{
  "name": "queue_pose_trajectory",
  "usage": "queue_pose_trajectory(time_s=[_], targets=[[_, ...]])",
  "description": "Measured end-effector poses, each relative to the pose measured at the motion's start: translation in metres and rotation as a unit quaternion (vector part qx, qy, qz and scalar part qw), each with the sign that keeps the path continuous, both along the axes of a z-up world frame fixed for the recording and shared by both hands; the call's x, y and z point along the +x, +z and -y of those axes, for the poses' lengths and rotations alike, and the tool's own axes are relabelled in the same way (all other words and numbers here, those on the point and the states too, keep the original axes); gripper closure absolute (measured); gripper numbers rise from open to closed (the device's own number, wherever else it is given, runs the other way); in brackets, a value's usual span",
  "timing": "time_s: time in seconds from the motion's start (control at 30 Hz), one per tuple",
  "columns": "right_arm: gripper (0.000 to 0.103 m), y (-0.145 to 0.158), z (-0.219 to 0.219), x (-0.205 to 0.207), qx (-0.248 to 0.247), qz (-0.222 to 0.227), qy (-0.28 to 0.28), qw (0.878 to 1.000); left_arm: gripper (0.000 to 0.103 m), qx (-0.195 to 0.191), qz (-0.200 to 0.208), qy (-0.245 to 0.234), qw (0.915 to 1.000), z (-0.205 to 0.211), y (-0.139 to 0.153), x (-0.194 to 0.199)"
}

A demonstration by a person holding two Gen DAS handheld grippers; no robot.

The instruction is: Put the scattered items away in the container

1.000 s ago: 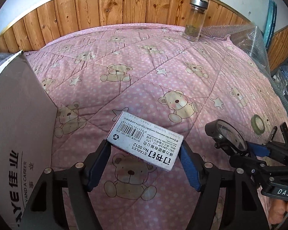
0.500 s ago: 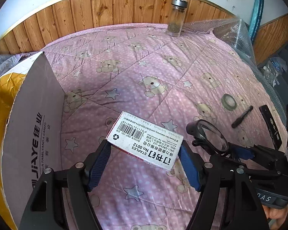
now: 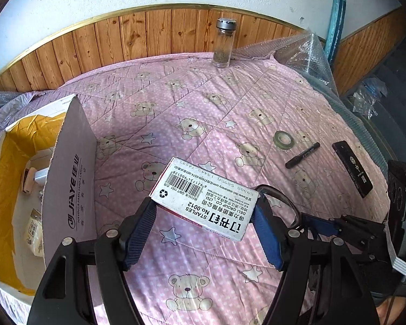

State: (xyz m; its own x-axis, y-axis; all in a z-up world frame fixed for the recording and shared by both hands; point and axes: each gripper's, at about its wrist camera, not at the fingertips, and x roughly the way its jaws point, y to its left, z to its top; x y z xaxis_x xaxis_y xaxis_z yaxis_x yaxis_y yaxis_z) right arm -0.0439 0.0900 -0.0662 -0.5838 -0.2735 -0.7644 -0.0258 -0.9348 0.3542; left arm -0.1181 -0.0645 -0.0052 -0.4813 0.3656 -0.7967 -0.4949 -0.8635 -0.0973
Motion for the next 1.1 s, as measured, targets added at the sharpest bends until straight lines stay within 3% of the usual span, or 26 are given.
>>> queue_pose_trajectory(time_s=[0.8, 1.1], targets=[[0.054, 0.047, 0.045, 0.065, 0.023, -0.050, 0.001, 0.998, 0.031, 0.034, -0.048, -0.014, 0.9981, 0.046, 0.048, 0.075], [0.054, 0.067, 0.076, 0.075, 0.042, -0.069, 0.029, 0.996, 0.031, 0.058, -0.055, -0.009, 0.9967, 0.074, 0.063, 0.095]])
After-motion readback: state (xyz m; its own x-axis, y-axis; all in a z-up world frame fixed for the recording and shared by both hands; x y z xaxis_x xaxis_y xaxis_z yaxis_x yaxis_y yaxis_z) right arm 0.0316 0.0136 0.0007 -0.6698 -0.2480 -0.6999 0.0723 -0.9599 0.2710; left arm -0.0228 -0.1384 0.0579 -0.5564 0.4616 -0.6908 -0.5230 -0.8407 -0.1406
